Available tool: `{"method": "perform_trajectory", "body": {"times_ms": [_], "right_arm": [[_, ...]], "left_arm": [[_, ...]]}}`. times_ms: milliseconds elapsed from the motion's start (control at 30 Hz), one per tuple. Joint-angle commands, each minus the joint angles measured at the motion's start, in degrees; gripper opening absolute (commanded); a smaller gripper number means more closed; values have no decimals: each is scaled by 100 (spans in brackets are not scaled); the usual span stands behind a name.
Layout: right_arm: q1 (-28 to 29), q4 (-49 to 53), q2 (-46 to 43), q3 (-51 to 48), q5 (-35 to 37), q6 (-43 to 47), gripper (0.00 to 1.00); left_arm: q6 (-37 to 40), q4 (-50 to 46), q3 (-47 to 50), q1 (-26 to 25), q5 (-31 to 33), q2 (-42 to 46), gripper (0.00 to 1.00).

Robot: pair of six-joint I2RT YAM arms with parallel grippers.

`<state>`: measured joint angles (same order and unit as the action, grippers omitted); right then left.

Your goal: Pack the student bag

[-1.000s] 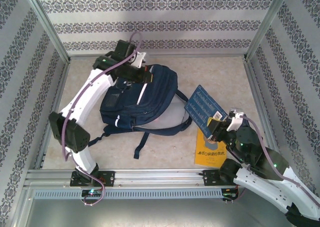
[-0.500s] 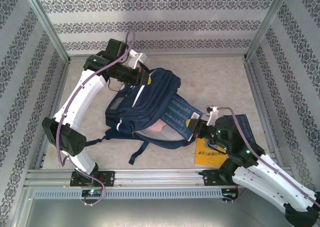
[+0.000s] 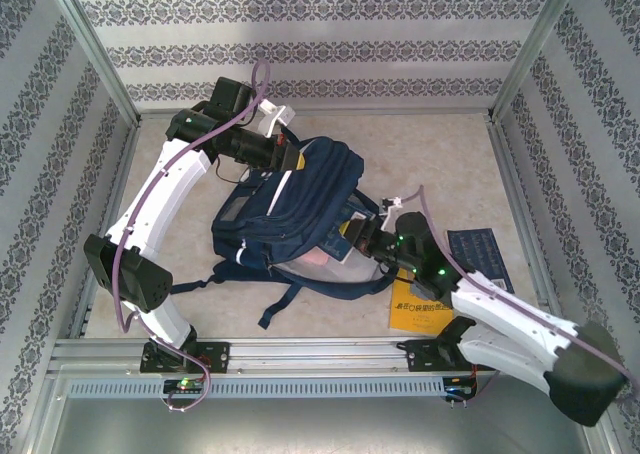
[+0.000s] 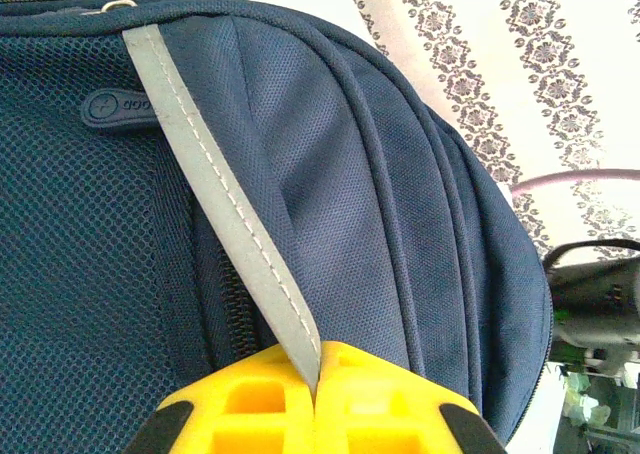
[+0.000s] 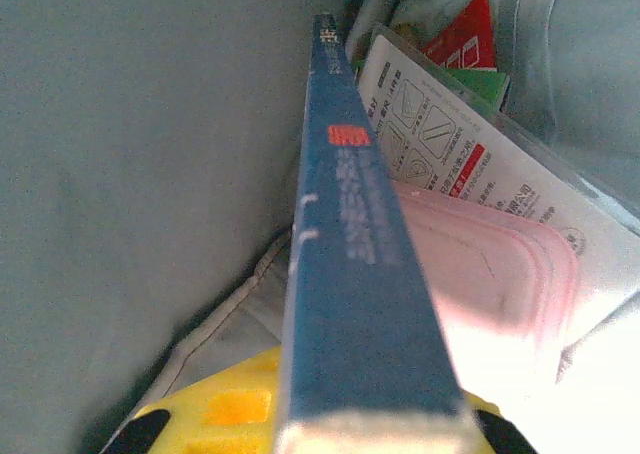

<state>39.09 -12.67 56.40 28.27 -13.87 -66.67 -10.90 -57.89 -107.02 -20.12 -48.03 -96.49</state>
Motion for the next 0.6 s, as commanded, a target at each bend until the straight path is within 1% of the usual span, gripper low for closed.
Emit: {"method": "perform_trajectory", "body": {"times_ms": [0, 167, 267, 367, 400, 433, 467, 533, 567], "right_arm": [[-52, -997, 505, 395, -174, -291, 0], [-25, -1065, 1490, 829, 271, -408, 0], [37, -1133, 2261, 1210, 601, -684, 0], [136, -1149, 3135, 1807, 670, -812, 0], [169, -1214, 3411, 1995, 651, -842, 2], [197, -1335, 3743, 2205, 590, -832, 8], [211, -1427, 4058, 2431, 506, -779, 17], [188, -1484, 4517, 2798, 323, -777, 39], [169, -1568, 4678, 2923, 202, -758, 46]], "left_arm": [[125, 682, -147, 60, -670, 287, 0], [31, 809, -113, 52, -850, 297, 0], [-41, 896, -93, 58, -948, 263, 0], [-88, 950, -98, 59, -1033, 203, 0], [-88, 955, -93, 53, -1024, 192, 0], [-80, 950, -99, 60, -1002, 176, 0], [-71, 955, -94, 62, -977, 159, 0], [-36, 921, -105, 94, -882, 115, 0], [-48, 921, -105, 149, -858, 75, 0]]}}
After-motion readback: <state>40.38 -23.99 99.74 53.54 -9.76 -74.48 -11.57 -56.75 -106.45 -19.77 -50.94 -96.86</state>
